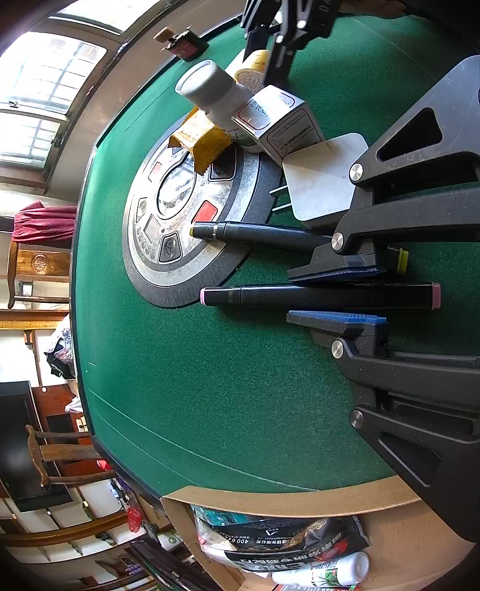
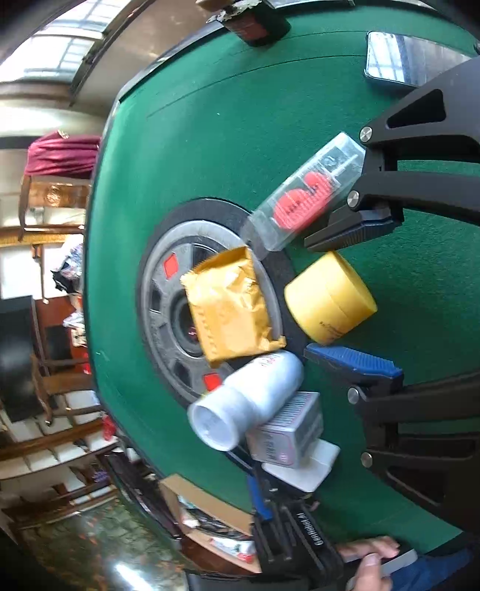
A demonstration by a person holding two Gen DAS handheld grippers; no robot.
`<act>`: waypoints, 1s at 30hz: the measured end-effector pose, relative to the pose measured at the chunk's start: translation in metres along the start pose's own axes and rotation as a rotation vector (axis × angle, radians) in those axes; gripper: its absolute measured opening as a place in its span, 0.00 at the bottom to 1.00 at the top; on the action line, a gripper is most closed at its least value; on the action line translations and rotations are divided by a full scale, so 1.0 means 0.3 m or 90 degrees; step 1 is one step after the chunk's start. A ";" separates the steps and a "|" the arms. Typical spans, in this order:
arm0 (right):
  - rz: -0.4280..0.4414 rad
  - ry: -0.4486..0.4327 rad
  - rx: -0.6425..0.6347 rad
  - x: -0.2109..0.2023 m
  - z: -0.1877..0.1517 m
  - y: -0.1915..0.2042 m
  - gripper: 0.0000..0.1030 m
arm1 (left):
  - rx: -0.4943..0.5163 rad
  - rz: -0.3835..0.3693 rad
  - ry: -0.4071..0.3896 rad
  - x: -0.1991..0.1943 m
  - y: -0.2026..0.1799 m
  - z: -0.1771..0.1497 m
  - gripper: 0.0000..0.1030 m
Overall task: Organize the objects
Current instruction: 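Grasp the yellow round jar with right gripper while left gripper holds the markers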
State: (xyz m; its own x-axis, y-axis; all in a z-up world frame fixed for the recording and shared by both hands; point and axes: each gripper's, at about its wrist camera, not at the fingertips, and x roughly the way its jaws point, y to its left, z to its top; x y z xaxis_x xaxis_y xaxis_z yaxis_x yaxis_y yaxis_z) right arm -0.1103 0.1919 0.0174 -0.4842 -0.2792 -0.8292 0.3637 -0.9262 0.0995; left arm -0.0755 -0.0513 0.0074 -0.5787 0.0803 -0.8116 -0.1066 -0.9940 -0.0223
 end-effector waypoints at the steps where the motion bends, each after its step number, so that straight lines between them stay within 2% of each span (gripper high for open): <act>1: 0.002 0.008 -0.003 -0.002 -0.003 0.002 0.50 | 0.000 0.000 0.000 0.000 0.000 0.000 0.14; 4: 0.014 0.004 -0.011 -0.019 -0.007 0.007 0.50 | 0.001 0.001 0.000 0.000 -0.002 -0.001 0.14; 8: 0.009 0.026 -0.022 0.014 -0.016 0.024 0.50 | 0.003 0.002 -0.001 0.001 -0.003 -0.001 0.14; 9: -0.001 0.022 -0.032 0.019 -0.020 0.033 0.49 | 0.003 0.002 -0.001 0.001 -0.003 -0.001 0.14; 13: 0.019 0.010 -0.016 0.014 -0.014 0.027 0.48 | 0.000 -0.001 0.000 0.000 0.001 -0.001 0.14; 22: 0.046 -0.057 0.079 -0.070 0.012 -0.046 0.48 | -0.013 -0.016 -0.011 -0.020 0.005 0.001 0.14; 30: 0.053 -0.111 0.124 -0.115 0.029 -0.059 0.48 | -0.028 -0.027 -0.041 -0.070 0.025 0.010 0.14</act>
State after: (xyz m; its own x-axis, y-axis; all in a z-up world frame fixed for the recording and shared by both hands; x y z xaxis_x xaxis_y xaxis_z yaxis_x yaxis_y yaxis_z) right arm -0.1069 0.2159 0.0492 -0.5951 -0.3803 -0.7080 0.2563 -0.9247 0.2814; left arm -0.0666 -0.0603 0.0261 -0.6256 0.1248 -0.7701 -0.0971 -0.9919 -0.0819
